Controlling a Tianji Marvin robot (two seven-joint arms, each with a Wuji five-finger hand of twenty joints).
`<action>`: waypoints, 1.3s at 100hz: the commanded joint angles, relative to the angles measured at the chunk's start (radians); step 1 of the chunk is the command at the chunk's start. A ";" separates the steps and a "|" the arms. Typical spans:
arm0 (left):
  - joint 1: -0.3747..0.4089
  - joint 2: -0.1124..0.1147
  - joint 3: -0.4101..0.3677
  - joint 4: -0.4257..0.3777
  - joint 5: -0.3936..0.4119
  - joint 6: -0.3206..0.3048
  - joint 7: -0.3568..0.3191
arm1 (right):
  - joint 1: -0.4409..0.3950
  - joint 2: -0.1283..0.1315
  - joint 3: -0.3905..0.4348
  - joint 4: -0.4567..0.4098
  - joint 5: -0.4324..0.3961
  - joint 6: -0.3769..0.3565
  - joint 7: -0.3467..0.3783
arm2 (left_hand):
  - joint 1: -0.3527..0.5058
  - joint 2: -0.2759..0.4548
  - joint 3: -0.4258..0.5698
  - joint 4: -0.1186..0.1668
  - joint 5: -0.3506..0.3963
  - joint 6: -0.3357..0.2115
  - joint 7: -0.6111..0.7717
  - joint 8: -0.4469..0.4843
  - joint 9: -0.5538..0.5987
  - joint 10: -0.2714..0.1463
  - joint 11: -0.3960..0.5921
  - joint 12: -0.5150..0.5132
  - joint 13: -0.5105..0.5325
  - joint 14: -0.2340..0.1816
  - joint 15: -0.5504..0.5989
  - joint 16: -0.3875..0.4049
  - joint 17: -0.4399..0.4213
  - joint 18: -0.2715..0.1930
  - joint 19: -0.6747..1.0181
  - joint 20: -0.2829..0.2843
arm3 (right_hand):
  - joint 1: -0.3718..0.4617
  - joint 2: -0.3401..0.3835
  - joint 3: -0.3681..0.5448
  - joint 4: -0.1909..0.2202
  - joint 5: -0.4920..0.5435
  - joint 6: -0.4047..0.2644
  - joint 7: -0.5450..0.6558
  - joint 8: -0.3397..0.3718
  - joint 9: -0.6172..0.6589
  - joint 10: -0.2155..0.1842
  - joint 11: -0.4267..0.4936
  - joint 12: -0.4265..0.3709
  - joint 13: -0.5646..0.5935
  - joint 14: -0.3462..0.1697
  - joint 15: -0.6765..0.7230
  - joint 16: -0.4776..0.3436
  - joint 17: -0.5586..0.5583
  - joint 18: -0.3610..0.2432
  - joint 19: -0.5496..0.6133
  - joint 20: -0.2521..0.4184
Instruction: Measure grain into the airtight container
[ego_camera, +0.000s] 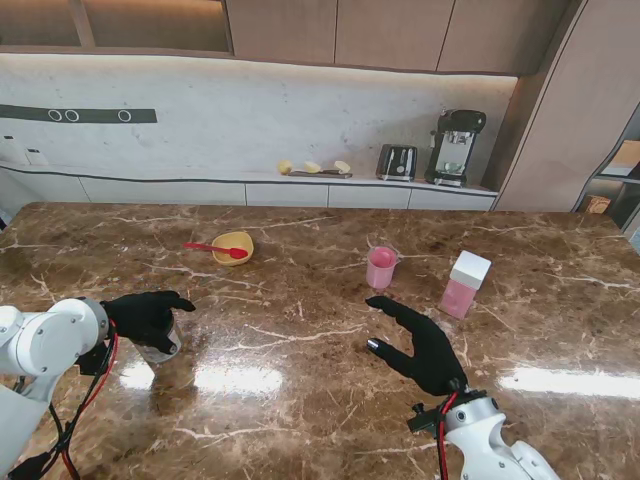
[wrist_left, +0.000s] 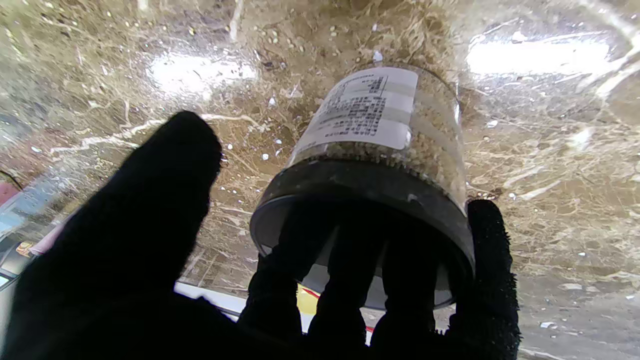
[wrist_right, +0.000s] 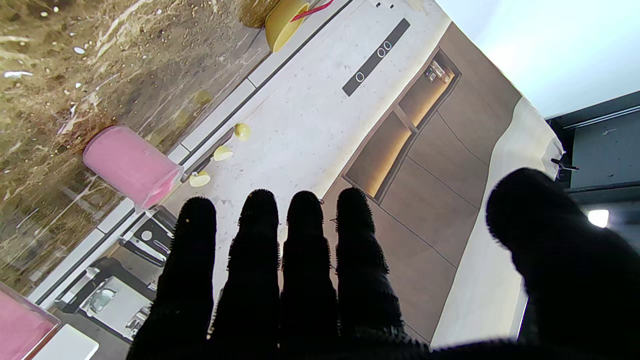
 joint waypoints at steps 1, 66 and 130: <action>-0.001 0.003 0.014 0.021 -0.009 -0.001 -0.004 | -0.011 -0.003 -0.001 0.004 0.007 0.007 0.016 | 0.021 -0.040 0.083 -0.020 0.003 -0.031 0.080 0.051 -0.025 0.007 0.044 0.063 0.038 -0.030 0.051 0.051 0.042 -0.029 0.064 0.024 | -0.025 0.008 0.011 0.037 -0.022 -0.021 0.000 0.005 0.011 -0.020 0.008 0.013 0.004 0.001 0.011 0.022 -0.006 -0.001 0.012 0.022; -0.026 -0.030 0.199 0.058 -0.163 -0.047 0.205 | -0.011 -0.007 -0.004 0.017 0.011 0.001 -0.002 | 0.382 0.052 0.324 -0.016 0.123 -0.027 0.562 0.297 0.075 0.009 0.465 0.257 0.133 -0.011 0.368 0.308 0.238 -0.188 0.262 0.087 | -0.019 0.009 0.022 0.035 -0.018 -0.022 0.002 0.005 0.012 -0.021 0.007 0.018 0.004 0.003 0.010 0.031 -0.006 0.003 0.012 0.041; -0.164 -0.070 0.532 0.070 -0.237 -0.062 0.392 | -0.020 -0.009 0.004 0.028 0.019 0.002 -0.004 | 0.384 0.043 0.337 -0.032 0.171 0.001 0.566 0.316 0.158 0.024 0.478 0.264 0.215 0.009 0.394 0.350 0.271 -0.207 0.295 0.063 | -0.021 0.011 0.022 0.035 -0.018 -0.024 0.002 0.005 0.012 -0.021 0.007 0.018 0.006 0.003 0.010 0.032 -0.006 0.003 0.007 0.049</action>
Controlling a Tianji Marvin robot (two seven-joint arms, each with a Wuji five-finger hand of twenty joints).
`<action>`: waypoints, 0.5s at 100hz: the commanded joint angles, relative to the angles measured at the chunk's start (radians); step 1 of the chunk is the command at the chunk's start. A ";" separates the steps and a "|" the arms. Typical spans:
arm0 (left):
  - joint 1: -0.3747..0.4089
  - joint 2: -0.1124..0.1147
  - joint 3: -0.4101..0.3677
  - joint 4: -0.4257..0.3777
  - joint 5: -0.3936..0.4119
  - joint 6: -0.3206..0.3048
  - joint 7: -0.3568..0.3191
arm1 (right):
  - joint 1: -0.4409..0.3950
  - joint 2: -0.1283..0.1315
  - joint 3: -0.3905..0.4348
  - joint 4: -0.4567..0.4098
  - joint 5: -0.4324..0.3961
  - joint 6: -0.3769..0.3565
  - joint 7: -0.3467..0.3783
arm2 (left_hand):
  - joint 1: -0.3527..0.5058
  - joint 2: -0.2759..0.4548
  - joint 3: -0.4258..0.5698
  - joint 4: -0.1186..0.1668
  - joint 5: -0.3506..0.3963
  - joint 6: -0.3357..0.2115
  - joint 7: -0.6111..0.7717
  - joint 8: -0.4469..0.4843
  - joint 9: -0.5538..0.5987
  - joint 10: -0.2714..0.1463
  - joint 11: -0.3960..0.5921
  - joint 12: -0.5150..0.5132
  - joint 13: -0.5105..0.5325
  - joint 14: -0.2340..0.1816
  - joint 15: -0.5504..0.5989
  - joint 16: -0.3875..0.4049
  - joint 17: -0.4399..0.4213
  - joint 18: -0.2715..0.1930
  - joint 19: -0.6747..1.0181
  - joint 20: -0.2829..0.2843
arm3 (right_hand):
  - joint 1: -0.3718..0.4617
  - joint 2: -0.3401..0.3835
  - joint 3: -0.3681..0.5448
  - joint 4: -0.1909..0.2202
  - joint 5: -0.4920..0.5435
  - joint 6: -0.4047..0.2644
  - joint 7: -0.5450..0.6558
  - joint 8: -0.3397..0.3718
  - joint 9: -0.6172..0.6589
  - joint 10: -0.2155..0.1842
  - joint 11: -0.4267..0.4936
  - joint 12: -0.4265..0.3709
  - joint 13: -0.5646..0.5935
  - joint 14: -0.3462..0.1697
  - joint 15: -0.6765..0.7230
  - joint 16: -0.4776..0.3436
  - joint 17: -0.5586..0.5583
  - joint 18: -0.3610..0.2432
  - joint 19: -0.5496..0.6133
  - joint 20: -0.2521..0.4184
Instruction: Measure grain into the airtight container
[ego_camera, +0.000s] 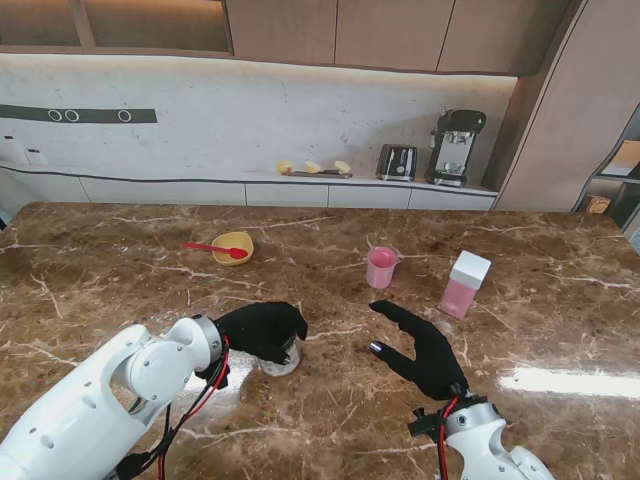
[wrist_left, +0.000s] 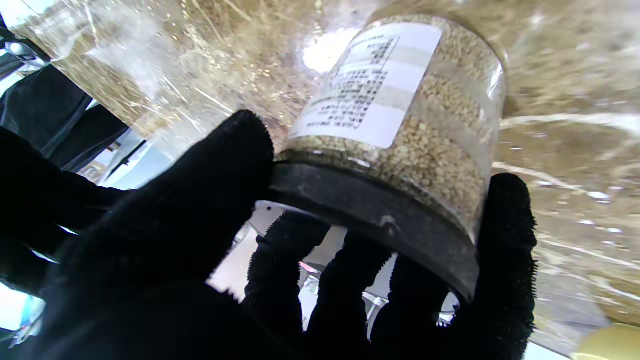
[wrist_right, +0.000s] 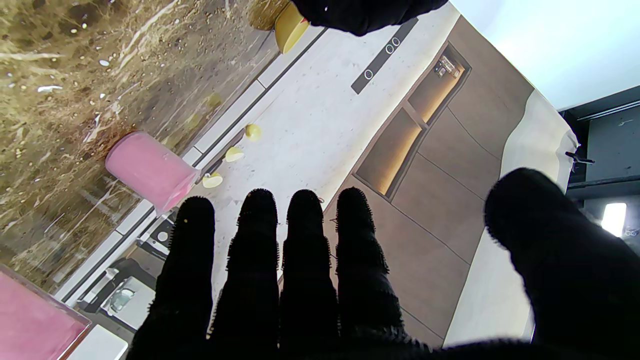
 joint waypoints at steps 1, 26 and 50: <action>-0.003 -0.023 0.031 0.012 -0.007 -0.004 0.009 | -0.014 -0.003 0.005 0.004 0.005 0.004 0.011 | 0.228 0.077 0.186 0.051 0.028 0.016 0.016 0.018 0.027 0.002 0.021 0.012 0.083 -0.036 0.125 0.078 0.066 -0.324 0.180 0.020 | -0.021 0.011 0.014 0.035 -0.018 -0.024 0.002 0.005 0.003 -0.020 0.004 0.017 0.006 -0.005 0.007 0.022 -0.006 -0.009 0.007 0.023; -0.049 -0.038 0.138 0.042 0.016 -0.018 0.081 | -0.024 -0.004 0.016 0.006 0.006 0.002 0.007 | 0.169 0.069 0.208 0.059 0.027 0.023 0.001 0.004 0.032 0.002 0.014 0.004 0.094 -0.038 0.121 0.078 0.071 -0.326 0.177 0.054 | -0.021 0.011 0.015 0.034 -0.017 -0.023 0.003 0.005 0.003 -0.020 0.004 0.017 0.005 -0.005 0.007 0.022 -0.007 -0.009 0.006 0.024; -0.057 -0.040 0.177 0.041 0.062 -0.030 0.111 | -0.021 -0.006 0.019 0.022 0.012 0.002 0.004 | 0.010 0.087 0.186 0.053 -0.017 0.047 -0.075 -0.047 -0.015 0.008 -0.040 -0.048 0.047 -0.046 0.034 0.005 -0.039 -0.265 0.004 0.003 | -0.022 0.011 0.013 0.034 -0.012 -0.026 0.005 0.005 0.001 -0.018 0.003 0.017 0.003 -0.005 0.007 0.022 -0.007 -0.009 0.005 0.026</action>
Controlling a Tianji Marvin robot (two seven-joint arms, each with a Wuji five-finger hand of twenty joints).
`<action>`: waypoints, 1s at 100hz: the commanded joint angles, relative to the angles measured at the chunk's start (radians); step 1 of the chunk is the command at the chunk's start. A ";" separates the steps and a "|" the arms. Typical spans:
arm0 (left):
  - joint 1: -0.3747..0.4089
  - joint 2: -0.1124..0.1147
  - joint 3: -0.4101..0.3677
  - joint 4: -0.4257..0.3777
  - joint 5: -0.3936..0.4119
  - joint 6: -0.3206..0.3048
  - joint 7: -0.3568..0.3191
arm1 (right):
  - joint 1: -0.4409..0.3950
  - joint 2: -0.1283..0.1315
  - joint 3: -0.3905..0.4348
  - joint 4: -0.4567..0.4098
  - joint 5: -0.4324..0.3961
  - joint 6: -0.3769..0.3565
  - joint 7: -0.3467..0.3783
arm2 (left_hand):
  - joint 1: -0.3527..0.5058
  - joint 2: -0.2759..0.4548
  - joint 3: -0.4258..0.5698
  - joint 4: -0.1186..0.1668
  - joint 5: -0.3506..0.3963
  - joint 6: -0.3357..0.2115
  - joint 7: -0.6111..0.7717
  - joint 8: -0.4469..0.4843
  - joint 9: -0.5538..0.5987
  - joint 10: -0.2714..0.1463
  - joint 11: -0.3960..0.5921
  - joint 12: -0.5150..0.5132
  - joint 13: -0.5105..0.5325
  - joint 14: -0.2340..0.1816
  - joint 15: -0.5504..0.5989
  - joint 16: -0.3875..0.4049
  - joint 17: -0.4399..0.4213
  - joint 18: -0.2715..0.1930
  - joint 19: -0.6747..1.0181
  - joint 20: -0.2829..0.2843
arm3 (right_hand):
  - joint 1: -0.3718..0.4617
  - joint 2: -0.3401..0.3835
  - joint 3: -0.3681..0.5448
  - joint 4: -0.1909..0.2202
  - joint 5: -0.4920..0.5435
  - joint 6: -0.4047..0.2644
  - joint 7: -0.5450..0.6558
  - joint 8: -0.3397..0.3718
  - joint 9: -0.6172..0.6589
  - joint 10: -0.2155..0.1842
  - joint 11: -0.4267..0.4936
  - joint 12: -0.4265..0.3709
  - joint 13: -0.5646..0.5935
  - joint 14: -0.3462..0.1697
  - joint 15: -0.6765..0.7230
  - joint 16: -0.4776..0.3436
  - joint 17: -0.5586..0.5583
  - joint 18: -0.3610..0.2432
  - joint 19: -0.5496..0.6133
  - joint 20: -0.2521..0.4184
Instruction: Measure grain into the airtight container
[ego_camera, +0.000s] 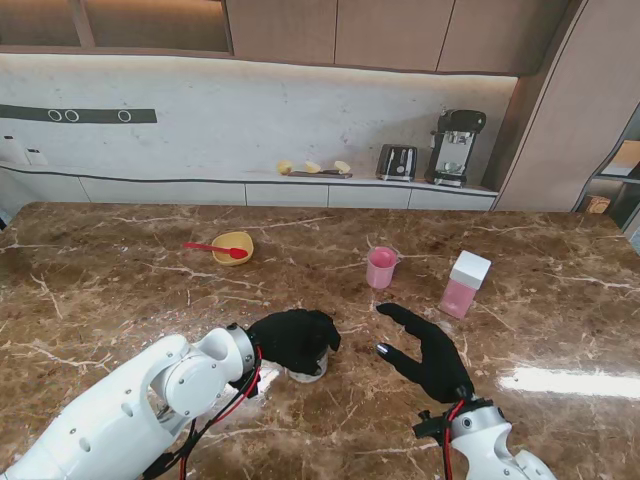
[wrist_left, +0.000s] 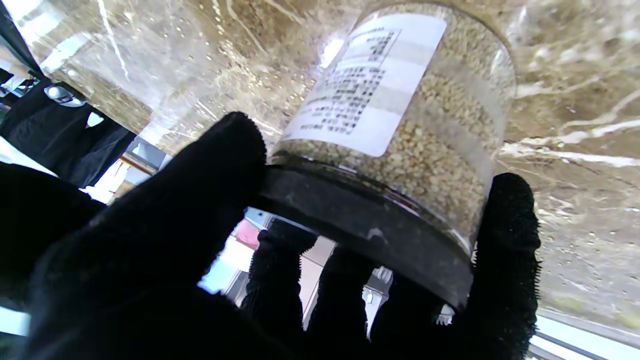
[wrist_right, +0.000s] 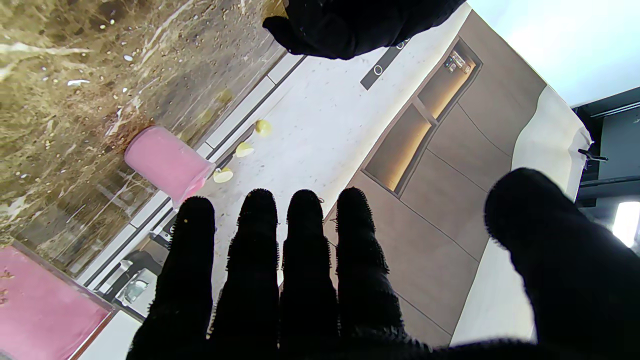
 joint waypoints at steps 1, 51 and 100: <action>0.010 -0.005 0.011 0.005 -0.017 0.001 -0.009 | -0.006 -0.003 0.000 0.015 0.011 0.002 0.011 | 0.041 0.090 0.162 0.053 -0.041 0.036 -0.038 -0.037 -0.030 0.008 -0.033 -0.030 0.013 -0.056 0.019 -0.016 -0.063 -0.280 -0.060 -0.058 | -0.022 0.011 0.013 0.034 -0.013 -0.026 0.005 0.005 0.001 -0.018 0.004 0.015 0.002 -0.003 0.006 0.022 -0.007 -0.010 0.005 0.026; 0.159 -0.035 -0.149 -0.023 -0.082 -0.088 0.141 | 0.005 0.003 -0.012 0.007 0.014 0.023 0.041 | -0.136 0.195 -0.674 0.108 -0.175 0.186 -0.555 -0.386 -0.162 0.000 -0.416 -0.241 -0.213 -0.101 -0.454 -0.582 -0.433 -0.144 -0.672 -0.497 | -0.021 -0.012 0.003 0.035 -0.017 -0.010 0.000 0.002 -0.005 -0.011 0.001 0.014 -0.002 0.006 0.004 0.020 0.012 -0.077 -0.016 0.011; 0.329 -0.032 -0.362 0.021 -0.212 -0.164 0.109 | 0.070 0.053 -0.067 -0.090 -0.118 0.212 0.238 | -0.170 -0.020 -0.312 0.049 -0.200 0.292 -0.674 -0.485 -0.174 0.025 -0.449 -0.283 -0.200 -0.203 -0.465 -0.555 -0.367 -0.549 -0.648 -0.475 | 0.101 -0.189 -0.123 0.021 -0.140 0.079 -0.048 -0.006 -0.100 0.010 0.011 0.029 -0.014 0.010 0.030 0.038 0.024 -0.093 0.027 0.013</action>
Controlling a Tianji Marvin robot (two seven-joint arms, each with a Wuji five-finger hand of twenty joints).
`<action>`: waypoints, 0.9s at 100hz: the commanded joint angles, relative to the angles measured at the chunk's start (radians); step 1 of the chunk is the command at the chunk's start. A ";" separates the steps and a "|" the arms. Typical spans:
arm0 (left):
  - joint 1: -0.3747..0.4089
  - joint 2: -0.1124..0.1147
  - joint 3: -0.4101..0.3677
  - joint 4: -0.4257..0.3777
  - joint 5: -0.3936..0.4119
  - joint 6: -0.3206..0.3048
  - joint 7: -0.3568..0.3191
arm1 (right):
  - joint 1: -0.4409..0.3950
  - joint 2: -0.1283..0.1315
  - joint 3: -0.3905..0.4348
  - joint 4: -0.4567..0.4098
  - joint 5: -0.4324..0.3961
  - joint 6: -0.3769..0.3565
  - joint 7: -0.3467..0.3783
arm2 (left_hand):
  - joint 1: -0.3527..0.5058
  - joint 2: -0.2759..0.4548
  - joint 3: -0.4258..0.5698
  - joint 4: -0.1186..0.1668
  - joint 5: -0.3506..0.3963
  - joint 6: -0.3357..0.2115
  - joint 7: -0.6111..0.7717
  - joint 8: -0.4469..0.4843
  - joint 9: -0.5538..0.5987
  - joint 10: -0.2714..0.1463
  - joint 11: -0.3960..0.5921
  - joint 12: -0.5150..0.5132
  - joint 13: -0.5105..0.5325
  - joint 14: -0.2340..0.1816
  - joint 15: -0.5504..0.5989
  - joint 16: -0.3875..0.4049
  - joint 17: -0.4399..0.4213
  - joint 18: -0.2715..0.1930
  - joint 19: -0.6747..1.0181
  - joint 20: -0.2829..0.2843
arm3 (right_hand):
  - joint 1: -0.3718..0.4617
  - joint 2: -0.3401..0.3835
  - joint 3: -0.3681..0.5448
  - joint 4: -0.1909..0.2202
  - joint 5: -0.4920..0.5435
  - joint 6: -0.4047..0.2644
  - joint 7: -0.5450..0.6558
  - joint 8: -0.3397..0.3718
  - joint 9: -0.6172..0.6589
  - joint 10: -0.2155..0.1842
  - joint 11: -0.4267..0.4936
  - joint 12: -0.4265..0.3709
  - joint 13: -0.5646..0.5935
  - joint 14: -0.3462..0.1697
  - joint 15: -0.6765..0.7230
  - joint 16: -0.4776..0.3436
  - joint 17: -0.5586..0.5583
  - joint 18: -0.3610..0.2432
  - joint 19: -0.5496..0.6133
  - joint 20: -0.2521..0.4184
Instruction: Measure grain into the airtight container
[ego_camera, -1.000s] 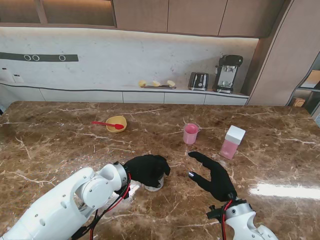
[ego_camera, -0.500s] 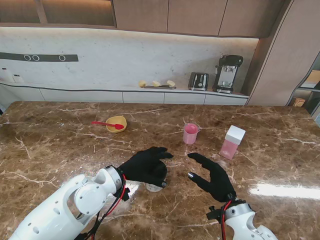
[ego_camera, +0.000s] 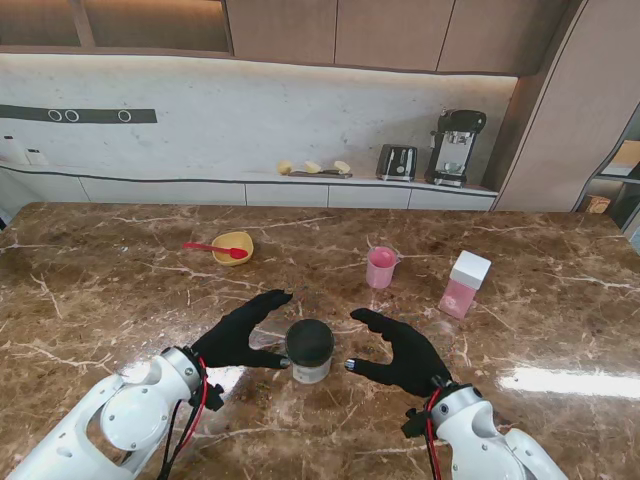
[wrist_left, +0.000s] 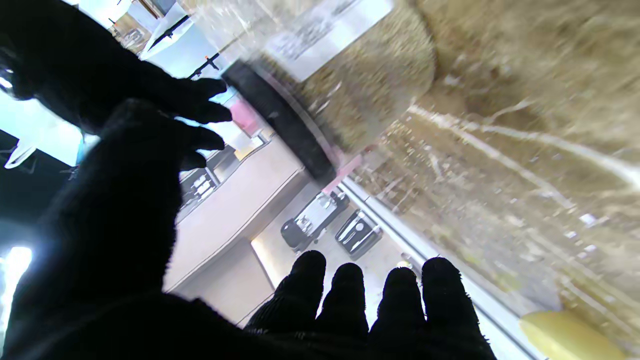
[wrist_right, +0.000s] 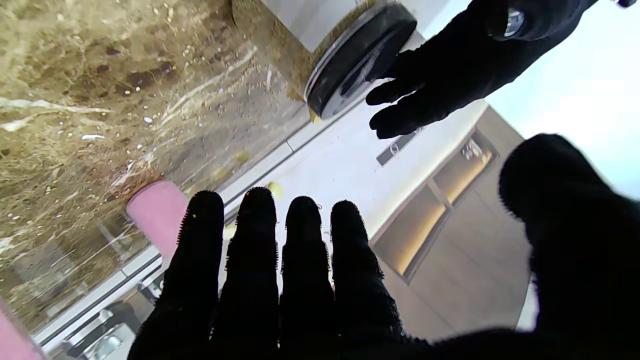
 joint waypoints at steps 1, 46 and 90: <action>0.013 0.010 0.008 0.062 -0.009 -0.010 -0.002 | 0.014 0.011 -0.012 -0.020 -0.029 0.023 0.033 | -0.035 -0.058 0.073 -0.026 -0.031 0.003 -0.021 -0.016 -0.024 -0.013 -0.027 -0.005 -0.019 -0.062 -0.021 0.013 0.007 -0.067 0.018 0.015 | 0.010 -0.045 -0.031 0.016 -0.060 0.019 -0.024 -0.005 -0.054 0.000 0.011 0.022 -0.018 0.002 0.012 0.030 -0.022 -0.027 0.022 0.015; -0.134 -0.010 0.171 0.292 -0.087 -0.058 0.024 | 0.135 0.058 -0.129 -0.090 -0.211 0.226 0.243 | -0.058 -0.124 0.199 -0.058 -0.049 -0.065 -0.158 -0.085 -0.023 -0.064 -0.045 -0.074 -0.013 -0.110 -0.018 0.005 0.006 -0.080 0.006 0.005 | -0.047 -0.095 0.003 -0.004 -0.236 0.107 -0.042 0.092 -0.249 0.039 0.129 0.217 -0.061 0.011 0.110 0.162 -0.017 0.004 0.066 0.140; -0.235 -0.039 0.309 0.449 -0.141 -0.113 0.060 | 0.326 0.073 -0.310 0.037 -0.252 0.245 0.309 | -0.058 -0.133 0.179 -0.056 -0.045 -0.171 -0.158 -0.171 -0.024 -0.043 -0.038 -0.077 -0.022 -0.058 -0.014 0.016 -0.004 -0.058 -0.034 0.025 | -0.066 -0.091 0.003 -0.015 -0.276 0.113 -0.020 0.174 -0.323 0.044 0.182 0.267 -0.084 0.014 0.189 0.219 0.033 -0.002 0.094 0.181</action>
